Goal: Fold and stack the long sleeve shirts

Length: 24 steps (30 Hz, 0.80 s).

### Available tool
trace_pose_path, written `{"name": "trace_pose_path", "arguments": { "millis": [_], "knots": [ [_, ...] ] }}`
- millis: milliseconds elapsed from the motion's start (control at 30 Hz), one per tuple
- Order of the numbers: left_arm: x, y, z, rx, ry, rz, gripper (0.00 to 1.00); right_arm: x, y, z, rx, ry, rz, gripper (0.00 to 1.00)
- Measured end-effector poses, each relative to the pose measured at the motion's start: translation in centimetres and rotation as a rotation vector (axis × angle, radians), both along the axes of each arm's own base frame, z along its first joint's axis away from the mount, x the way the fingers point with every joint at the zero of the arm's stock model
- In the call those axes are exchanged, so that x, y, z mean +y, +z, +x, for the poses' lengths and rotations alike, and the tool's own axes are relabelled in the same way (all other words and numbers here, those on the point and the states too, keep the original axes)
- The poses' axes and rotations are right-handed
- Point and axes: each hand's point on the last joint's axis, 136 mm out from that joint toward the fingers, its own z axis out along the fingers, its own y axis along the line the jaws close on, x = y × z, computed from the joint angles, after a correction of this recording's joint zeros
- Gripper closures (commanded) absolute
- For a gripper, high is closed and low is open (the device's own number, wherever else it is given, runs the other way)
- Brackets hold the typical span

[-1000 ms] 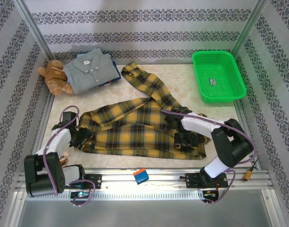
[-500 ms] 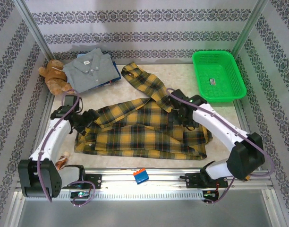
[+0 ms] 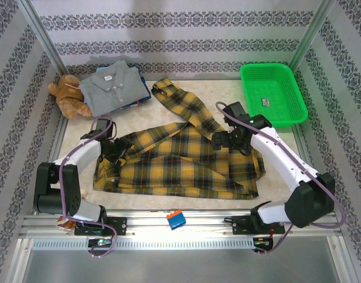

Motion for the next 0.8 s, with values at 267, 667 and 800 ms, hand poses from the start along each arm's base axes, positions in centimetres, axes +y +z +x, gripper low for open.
{"name": "trace_pose_path", "arguments": {
  "millis": [267, 667, 800],
  "knots": [
    [0.2, -0.7, 0.0, 0.018, 0.028, 0.015, 0.36, -0.8, -0.2, -0.6, 0.003, -0.009, 0.017, 0.02],
    [0.6, -2.3, -0.3, 0.064, 0.057, 0.032, 0.44, -1.0, -0.5, -1.2, 0.011, -0.013, 0.036, 0.02],
    [0.5, -2.9, 0.2, 0.066, 0.063, 0.034, 0.46, -1.1, -0.7, -1.6, 0.013, -0.014, 0.037, 0.02]
  ]
}}
